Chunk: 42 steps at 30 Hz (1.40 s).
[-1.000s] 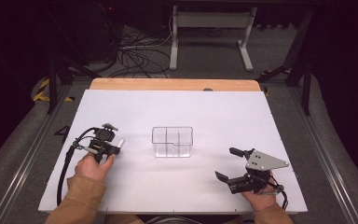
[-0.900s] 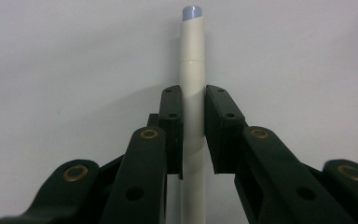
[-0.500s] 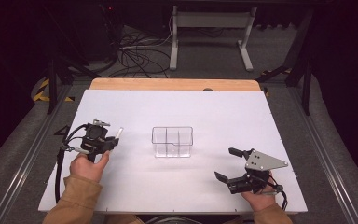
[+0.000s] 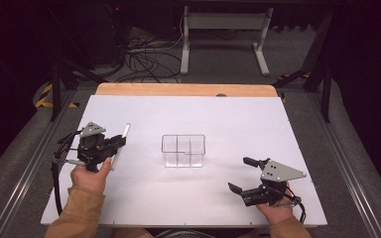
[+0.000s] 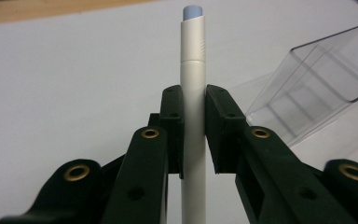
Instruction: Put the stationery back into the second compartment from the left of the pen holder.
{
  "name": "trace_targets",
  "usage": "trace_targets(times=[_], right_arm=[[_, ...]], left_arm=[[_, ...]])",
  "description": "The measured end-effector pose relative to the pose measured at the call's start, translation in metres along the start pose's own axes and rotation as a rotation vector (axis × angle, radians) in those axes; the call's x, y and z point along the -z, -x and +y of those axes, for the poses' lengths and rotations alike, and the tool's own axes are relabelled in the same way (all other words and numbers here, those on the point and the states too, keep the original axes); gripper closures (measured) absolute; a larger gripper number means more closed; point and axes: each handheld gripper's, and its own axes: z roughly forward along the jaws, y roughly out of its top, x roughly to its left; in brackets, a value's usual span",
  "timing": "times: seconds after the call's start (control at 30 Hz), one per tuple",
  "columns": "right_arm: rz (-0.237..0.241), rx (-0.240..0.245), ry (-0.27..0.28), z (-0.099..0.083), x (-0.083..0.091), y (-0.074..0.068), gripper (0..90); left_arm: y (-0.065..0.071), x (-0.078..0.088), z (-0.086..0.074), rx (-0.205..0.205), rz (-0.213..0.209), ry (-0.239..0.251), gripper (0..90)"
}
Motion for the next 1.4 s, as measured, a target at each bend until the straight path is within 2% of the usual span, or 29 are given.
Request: trace_targets(times=[0.13,0.2,0.27,0.47,0.63,0.7,0.8,1.0,1.13,1.4], right_arm=[[0.002,0.002,-0.001,0.0,0.0,0.0,6.8],[0.002,0.002,-0.002,0.0,0.0,0.0,6.8],[0.002,0.002,-0.001,0.0,0.0,0.0,6.8],[0.003,0.005,-0.002,0.0,0.0,-0.001,6.8],[0.002,0.006,-0.002,0.0,0.0,-0.001,6.8],[0.002,0.008,-0.001,0.0,0.0,-0.001,6.8],[0.003,0.009,-0.001,0.0,0.0,-0.001,6.8],[0.003,0.009,-0.005,0.0,0.0,-0.001,6.8],[0.001,0.008,-0.005,0.0,0.0,-0.002,6.8],[0.002,0.01,-0.005,0.0,0.0,-0.002,6.8]], left_arm=[[0.002,0.006,0.001,-0.004,-0.047,0.076,78.1],[0.004,0.009,0.002,-0.031,-0.059,0.104,78.1],[0.006,0.011,0.002,-0.038,-0.076,0.135,78.1],[0.006,0.014,0.005,-0.039,-0.156,0.202,78.1],[0.009,0.015,0.008,-0.044,-0.193,0.235,78.1],[0.009,0.015,0.009,-0.022,-0.212,0.242,78.1],[0.009,0.014,0.011,-0.022,-0.223,0.258,78.1],[0.016,0.013,0.016,-0.06,-0.224,0.284,78.1],[0.02,0.011,0.02,-0.058,-0.251,0.308,78.1],[0.035,0.002,0.03,-0.116,-0.264,0.319,78.2]])
